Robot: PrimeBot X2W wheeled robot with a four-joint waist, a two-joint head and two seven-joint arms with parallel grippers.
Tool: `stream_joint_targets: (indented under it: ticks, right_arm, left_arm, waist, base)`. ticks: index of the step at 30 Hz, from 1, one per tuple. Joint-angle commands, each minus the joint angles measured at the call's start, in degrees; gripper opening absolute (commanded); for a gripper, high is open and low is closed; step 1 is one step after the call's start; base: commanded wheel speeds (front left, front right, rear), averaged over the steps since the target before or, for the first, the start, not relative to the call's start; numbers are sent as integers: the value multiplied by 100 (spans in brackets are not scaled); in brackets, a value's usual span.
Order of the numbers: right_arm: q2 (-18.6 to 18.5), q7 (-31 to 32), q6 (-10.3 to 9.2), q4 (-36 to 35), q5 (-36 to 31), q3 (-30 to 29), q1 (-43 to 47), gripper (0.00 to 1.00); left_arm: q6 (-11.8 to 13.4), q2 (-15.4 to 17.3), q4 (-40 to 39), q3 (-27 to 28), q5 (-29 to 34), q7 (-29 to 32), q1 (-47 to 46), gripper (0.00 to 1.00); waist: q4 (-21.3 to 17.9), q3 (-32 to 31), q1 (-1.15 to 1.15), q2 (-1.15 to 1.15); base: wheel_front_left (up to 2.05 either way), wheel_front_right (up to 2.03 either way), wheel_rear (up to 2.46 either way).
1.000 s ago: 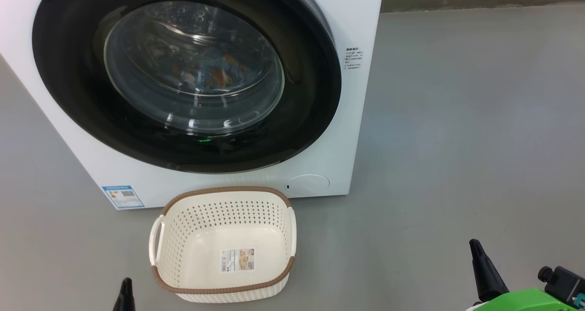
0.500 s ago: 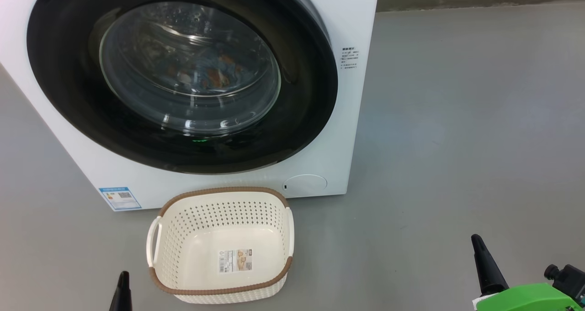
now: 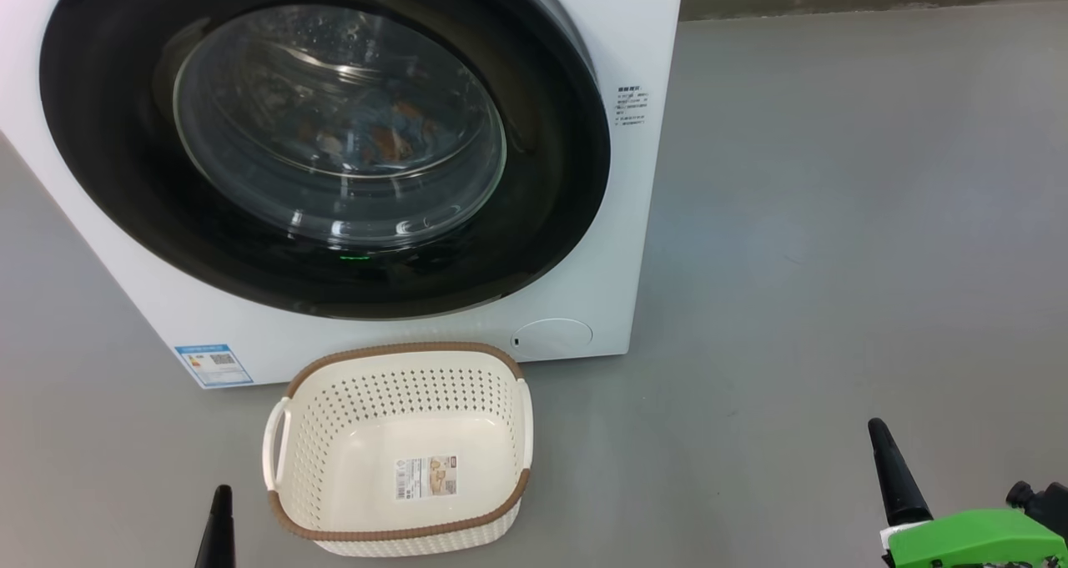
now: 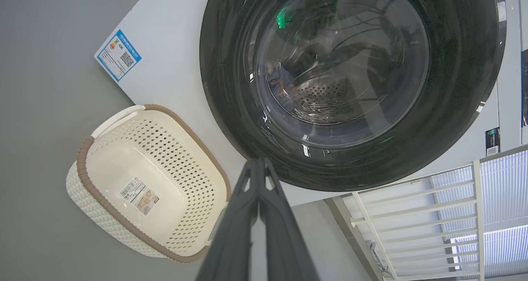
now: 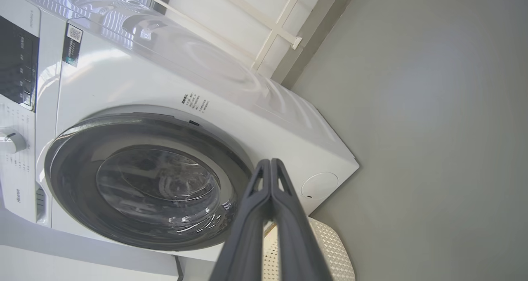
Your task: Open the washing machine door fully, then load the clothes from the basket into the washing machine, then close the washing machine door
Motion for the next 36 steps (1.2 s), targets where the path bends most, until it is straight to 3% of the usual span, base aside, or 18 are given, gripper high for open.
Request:
stream_joint_targets:
  ticks: [1,36]
  right_arm:
    - [-10,58,-5,-136,228,79,-244,0]
    - [46,633,-14,-132,2536,-26,-460,0]
  left_arm:
    - [-45,103,-167,167,-205,46,-272,0]
    - [-63,147,-250,356,-2258,607,-595,0]
  waist:
    - [-6,1,0,0]
    - [-137,15,0,0]
  base:
    - [0,0,0]
    - [0,0,0]
